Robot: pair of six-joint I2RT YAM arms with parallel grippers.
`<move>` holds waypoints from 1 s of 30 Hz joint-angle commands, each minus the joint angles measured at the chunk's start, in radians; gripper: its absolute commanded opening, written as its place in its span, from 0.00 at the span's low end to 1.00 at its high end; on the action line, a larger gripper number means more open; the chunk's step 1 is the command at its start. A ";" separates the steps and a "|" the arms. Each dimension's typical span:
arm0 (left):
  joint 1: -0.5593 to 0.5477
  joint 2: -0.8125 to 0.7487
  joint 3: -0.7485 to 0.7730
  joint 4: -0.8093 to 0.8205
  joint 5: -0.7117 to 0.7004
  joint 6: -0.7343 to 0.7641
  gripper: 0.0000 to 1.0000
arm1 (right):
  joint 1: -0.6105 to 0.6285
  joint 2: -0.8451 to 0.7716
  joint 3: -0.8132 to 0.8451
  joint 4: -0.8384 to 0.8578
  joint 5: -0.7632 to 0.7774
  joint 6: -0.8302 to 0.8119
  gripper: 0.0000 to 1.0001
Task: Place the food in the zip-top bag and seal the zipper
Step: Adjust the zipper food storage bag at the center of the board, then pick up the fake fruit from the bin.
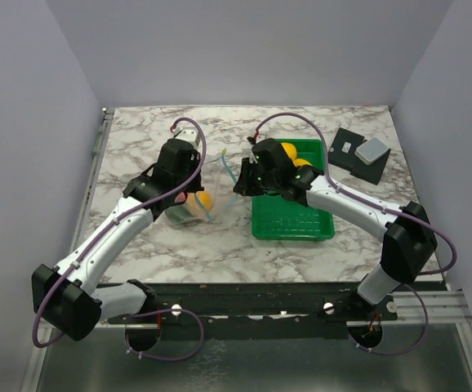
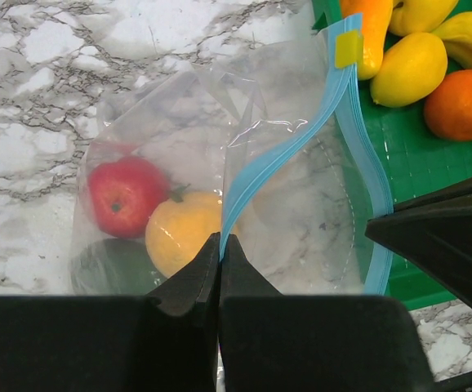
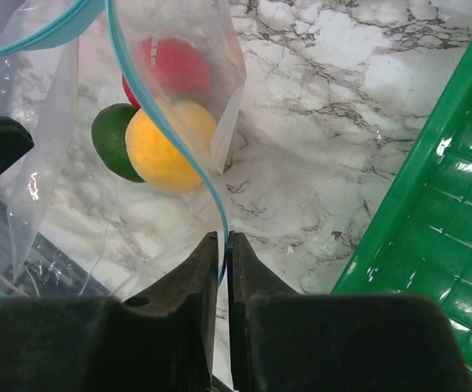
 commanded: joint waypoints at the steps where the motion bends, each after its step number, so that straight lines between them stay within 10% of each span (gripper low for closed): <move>1: 0.005 -0.011 -0.030 0.042 0.016 0.032 0.00 | 0.005 -0.054 0.030 -0.024 0.080 -0.025 0.22; 30: 0.003 -0.169 -0.247 0.242 -0.004 0.055 0.00 | -0.164 -0.127 -0.061 -0.240 0.390 -0.134 0.99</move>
